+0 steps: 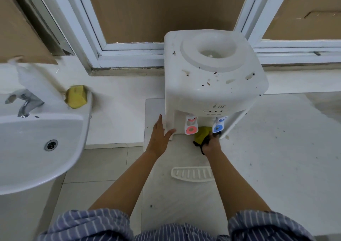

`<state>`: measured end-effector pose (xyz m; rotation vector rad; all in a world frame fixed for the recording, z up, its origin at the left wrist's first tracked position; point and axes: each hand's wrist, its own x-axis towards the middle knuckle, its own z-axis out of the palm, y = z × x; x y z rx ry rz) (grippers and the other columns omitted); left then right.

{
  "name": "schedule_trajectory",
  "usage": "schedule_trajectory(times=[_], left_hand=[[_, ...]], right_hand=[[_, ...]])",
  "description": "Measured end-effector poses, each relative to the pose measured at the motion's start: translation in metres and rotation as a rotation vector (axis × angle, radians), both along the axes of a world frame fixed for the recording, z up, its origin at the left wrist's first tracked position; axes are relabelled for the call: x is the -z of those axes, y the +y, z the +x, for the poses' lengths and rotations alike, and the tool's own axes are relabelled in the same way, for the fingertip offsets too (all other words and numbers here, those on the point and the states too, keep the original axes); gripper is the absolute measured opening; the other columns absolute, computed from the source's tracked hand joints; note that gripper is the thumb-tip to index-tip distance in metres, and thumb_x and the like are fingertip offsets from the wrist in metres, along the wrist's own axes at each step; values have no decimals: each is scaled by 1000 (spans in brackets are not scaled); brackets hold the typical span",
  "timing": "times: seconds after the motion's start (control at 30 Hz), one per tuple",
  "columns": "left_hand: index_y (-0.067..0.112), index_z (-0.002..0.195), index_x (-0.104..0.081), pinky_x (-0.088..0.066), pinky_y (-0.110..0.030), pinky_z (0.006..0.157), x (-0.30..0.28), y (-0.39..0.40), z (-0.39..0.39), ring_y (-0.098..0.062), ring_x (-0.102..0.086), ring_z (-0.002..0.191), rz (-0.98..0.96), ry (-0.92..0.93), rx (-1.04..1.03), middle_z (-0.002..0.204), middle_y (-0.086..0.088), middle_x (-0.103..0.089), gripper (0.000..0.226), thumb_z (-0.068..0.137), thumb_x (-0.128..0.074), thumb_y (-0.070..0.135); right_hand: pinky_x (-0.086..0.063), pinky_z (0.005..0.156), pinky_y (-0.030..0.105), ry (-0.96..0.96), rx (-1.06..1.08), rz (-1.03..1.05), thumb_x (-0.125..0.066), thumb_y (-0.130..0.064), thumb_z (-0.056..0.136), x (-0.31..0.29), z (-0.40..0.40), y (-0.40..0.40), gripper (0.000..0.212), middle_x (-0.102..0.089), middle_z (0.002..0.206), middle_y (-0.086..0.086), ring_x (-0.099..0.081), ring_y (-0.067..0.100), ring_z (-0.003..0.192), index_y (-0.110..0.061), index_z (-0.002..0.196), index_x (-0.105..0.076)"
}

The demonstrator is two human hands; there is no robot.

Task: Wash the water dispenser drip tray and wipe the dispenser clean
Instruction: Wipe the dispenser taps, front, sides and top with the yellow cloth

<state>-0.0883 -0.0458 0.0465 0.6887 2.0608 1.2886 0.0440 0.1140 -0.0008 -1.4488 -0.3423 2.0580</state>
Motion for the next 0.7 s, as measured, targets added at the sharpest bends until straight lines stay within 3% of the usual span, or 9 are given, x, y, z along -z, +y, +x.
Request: schedule_trajectory(times=[0.1, 0.2, 0.27, 0.37, 0.43, 0.5, 0.57, 0.63, 0.7], left_hand=[[20, 155, -4, -32, -34, 110, 1, -6, 13, -28, -39, 135, -40, -69, -20, 155, -11, -24, 81, 95, -56, 37], [11, 154, -8, -27, -35, 112, 8, -7, 23, -30, -31, 140, -182, -110, -45, 153, -17, -27, 76, 97, -51, 37], [9, 149, -25, -33, -41, 111, 20, -9, 30, -35, -40, 134, -276, -118, -5, 147, -20, -37, 61, 99, -48, 34], [6, 123, -51, -49, -41, 90, 31, -8, 43, -33, -61, 100, -292, -325, 19, 115, -18, -60, 36, 98, -49, 32], [7, 103, -50, -44, -33, 73, 23, -5, 57, -19, -52, 72, -282, -400, 75, 91, -10, -53, 27, 100, -44, 33], [8, 102, -50, -44, -30, 73, 15, 1, 71, -18, -50, 76, -274, -450, 115, 94, -10, -51, 34, 100, -42, 41], [8, 110, -56, -50, -33, 85, 11, 9, 83, -24, -59, 93, -250, -572, 148, 103, -11, -59, 50, 96, -42, 54], [10, 114, -59, -51, -36, 93, 8, 19, 96, -28, -62, 105, -219, -717, 206, 110, -11, -65, 63, 90, -43, 65], [14, 119, -61, -53, -36, 91, 2, 29, 109, -27, -63, 106, -161, -827, 255, 113, -10, -66, 63, 88, -45, 67]], right_hand=[[-50, 85, 62, 42, -29, 21, -43, -26, 104, -11, 9, -2, 19, -64, 125, 9, -60, 31, 115, -26, 111, -62], [-49, 87, 48, 64, -153, 54, -42, -18, 104, -23, 18, -16, 29, -57, 134, 7, -55, 28, 121, -20, 130, -54], [-48, 88, 44, 63, -232, 54, -42, -18, 104, -22, 30, -25, 37, -51, 142, 14, -54, 32, 121, -12, 140, -47], [-46, 94, 47, 57, -292, 7, -51, -24, 101, -24, 55, -35, 40, -60, 124, 15, -59, 30, 103, -4, 136, -53], [-48, 96, 48, 52, -343, 15, -63, -32, 94, -26, 71, -38, 43, -64, 119, 10, -61, 27, 107, -7, 129, -60], [-52, 92, 46, 49, -416, 35, -70, -34, 88, -31, 86, -39, 47, -66, 123, 11, -64, 28, 110, -9, 126, -62], [-54, 90, 45, 64, -496, 49, -70, -32, 87, -38, 99, -39, 47, -67, 123, 15, -66, 32, 111, -10, 128, -61], [-51, 96, 47, 86, -570, 75, -69, -32, 88, -45, 112, -35, 50, -65, 125, 19, -63, 36, 115, -9, 131, -59], [-45, 104, 51, 110, -651, 104, -69, -34, 89, -51, 126, -29, 54, -61, 130, 21, -58, 39, 121, -8, 134, -57]])
